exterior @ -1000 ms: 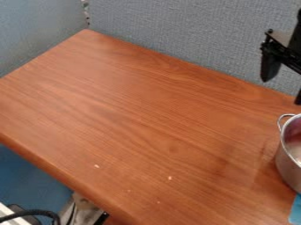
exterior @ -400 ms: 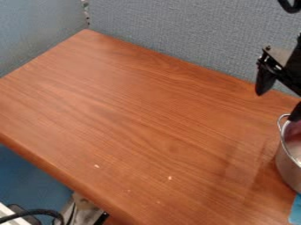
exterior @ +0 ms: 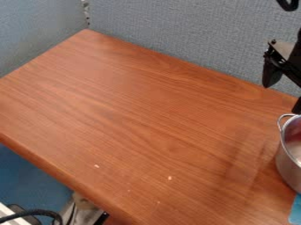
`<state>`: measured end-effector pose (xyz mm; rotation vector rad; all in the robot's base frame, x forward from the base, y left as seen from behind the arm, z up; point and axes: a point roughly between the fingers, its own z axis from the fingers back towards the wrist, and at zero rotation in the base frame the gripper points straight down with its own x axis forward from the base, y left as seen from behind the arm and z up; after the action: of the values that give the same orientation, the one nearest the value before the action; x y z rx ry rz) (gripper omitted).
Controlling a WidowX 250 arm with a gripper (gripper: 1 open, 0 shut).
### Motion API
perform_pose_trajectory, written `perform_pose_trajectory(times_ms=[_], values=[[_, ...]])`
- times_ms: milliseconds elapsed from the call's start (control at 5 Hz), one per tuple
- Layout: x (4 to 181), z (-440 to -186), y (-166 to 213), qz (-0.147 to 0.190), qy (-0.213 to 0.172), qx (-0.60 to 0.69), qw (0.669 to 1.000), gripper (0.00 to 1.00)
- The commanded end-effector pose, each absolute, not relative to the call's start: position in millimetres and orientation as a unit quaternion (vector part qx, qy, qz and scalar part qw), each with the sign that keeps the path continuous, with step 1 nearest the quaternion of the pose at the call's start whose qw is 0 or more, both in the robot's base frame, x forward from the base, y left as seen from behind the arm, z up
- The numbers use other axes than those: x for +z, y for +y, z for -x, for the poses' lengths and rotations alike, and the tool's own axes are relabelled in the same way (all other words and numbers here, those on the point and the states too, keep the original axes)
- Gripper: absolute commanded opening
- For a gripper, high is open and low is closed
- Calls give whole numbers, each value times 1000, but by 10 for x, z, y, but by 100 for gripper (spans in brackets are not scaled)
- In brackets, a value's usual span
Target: Put the red object in the metal pot
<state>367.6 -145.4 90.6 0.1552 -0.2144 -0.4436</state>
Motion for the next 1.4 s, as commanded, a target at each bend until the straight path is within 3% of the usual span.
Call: perform_pose_trajectory(times_ms=[0,400,800,1200], values=[[957,-3814,-1683,-55,-123,-277,951,100],[864,-3831,-2076,-20,-109,-394,912,100],[771,-3906,-2012,18,-148,-430,891,100],[404,-3951,-1854,37,-166,-463,870,100]])
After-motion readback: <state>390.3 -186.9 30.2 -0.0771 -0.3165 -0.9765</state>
